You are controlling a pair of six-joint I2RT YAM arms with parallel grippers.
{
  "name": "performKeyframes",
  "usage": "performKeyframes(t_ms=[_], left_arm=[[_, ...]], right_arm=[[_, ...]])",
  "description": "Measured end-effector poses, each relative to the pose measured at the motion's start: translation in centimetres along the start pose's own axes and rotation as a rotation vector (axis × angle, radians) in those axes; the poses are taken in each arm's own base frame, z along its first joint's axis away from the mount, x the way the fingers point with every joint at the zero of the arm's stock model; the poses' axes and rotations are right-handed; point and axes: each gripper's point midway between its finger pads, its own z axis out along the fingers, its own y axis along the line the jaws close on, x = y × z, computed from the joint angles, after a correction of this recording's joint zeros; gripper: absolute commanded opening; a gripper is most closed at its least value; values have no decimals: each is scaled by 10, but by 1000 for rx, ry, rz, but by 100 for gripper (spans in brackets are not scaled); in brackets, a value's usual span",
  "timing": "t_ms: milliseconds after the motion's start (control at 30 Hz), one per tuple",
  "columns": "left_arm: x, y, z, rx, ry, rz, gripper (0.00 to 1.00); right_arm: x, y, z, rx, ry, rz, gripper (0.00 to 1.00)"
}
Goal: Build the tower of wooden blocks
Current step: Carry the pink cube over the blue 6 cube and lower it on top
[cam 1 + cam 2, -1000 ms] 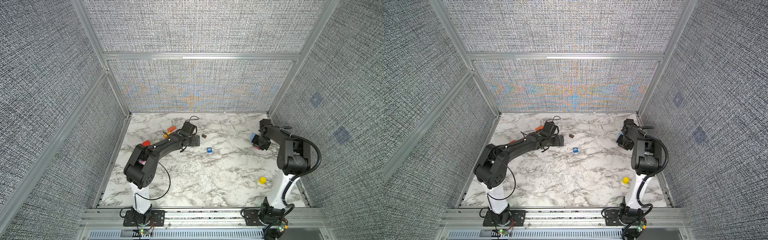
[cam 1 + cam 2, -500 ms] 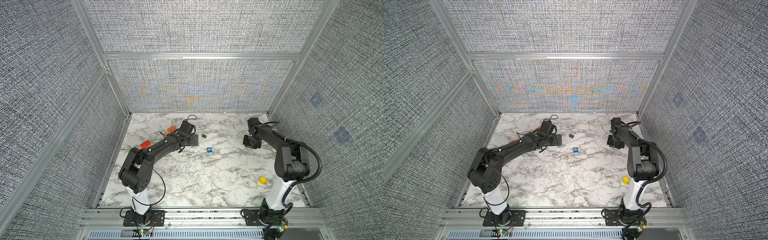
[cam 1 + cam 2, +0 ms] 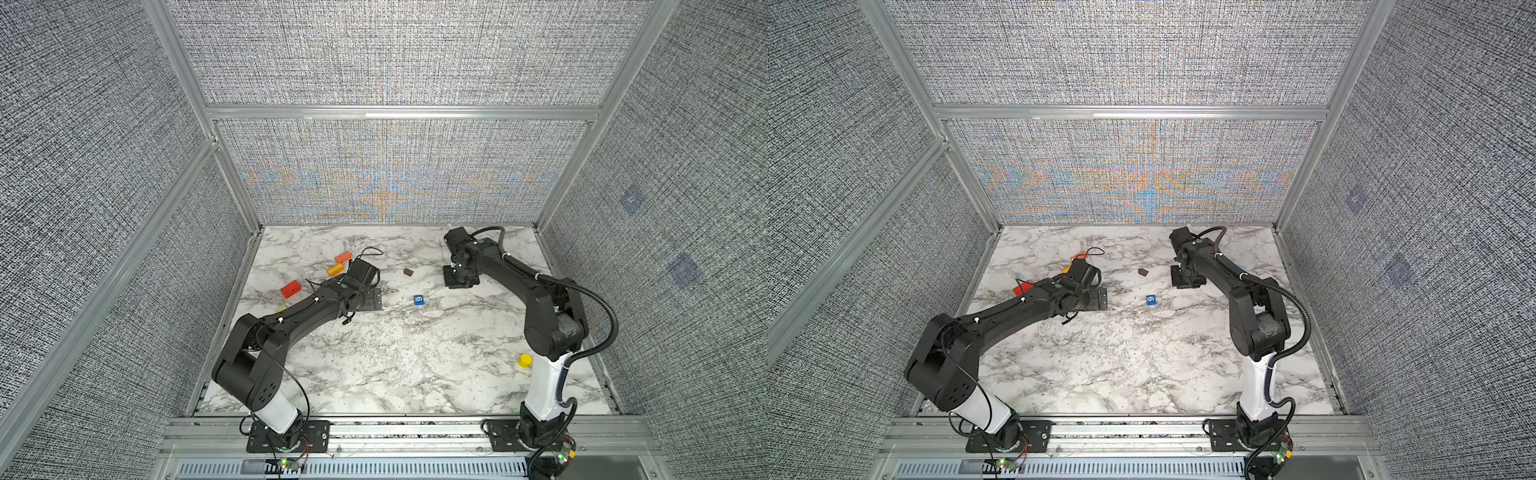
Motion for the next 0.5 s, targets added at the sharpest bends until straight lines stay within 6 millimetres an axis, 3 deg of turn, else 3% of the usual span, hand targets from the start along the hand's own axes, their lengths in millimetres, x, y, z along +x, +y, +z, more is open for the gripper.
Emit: performKeyframes(t_ms=[267, 500], left_arm=[[-1, 17, -12, 1, -16, -43, 99], [1, 30, -12, 1, -3, -77, 99]], right_arm=[[4, 61, 7, -59, 16, -82, 24], [11, 84, 14, -63, 50, -112, 24]])
